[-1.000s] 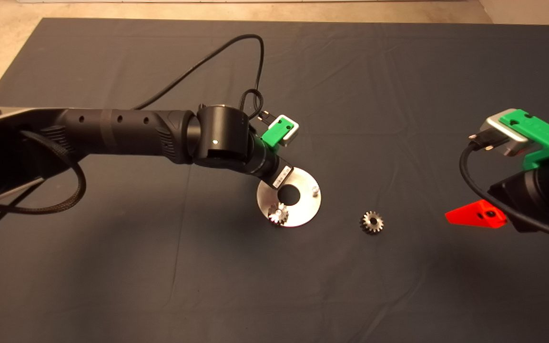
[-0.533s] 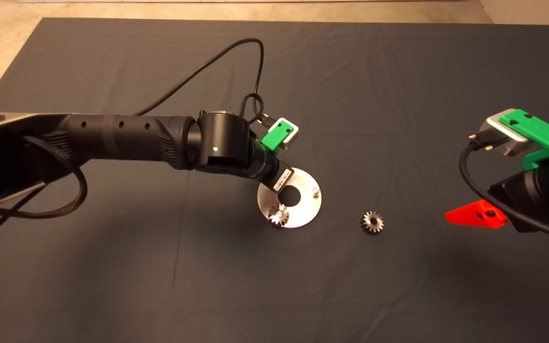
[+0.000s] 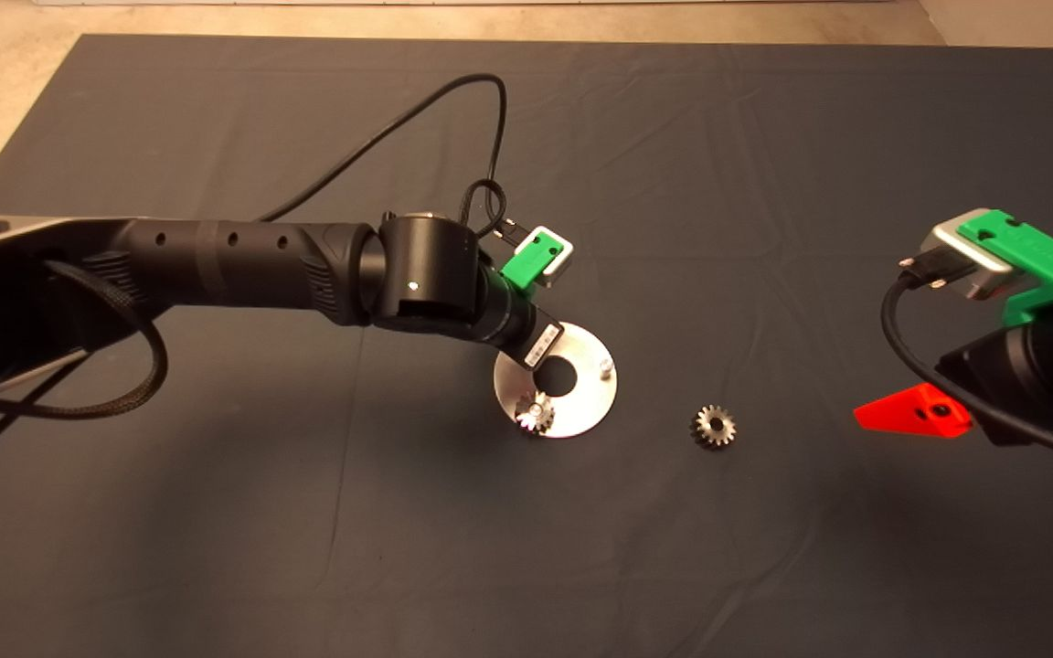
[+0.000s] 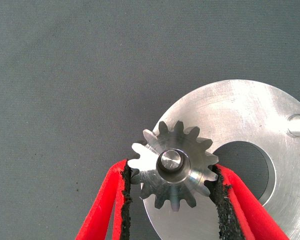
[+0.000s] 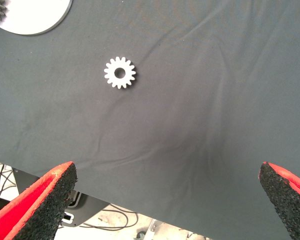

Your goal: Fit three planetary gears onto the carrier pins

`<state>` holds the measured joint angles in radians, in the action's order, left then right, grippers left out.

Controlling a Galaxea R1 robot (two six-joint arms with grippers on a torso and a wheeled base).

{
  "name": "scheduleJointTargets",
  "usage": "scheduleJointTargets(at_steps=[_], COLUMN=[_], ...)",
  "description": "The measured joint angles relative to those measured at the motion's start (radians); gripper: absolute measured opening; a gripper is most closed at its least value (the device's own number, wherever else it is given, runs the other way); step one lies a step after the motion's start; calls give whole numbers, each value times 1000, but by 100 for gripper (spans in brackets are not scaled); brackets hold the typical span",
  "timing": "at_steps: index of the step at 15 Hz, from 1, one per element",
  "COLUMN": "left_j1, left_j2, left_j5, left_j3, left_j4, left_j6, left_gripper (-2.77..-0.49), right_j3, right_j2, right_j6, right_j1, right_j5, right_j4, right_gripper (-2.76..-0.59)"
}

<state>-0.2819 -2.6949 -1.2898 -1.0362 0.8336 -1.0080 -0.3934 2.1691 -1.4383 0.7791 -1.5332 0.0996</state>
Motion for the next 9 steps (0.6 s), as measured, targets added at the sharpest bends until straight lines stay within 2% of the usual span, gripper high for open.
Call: scheduleJointTargets(at_steps=[4, 9], left_j1=[0, 0], left_j2=[0, 2], left_j5=[8, 8], left_j3=[8, 9], left_j4=[-1, -2], left_j6=[0, 2], left_gripper=[-211, -179], right_j3=[0, 0], right_j2=[0, 0], right_j6=[0, 0], right_j1=[0, 0], right_j5=[0, 0], right_j4=[0, 0], right_gripper=[-63, -63])
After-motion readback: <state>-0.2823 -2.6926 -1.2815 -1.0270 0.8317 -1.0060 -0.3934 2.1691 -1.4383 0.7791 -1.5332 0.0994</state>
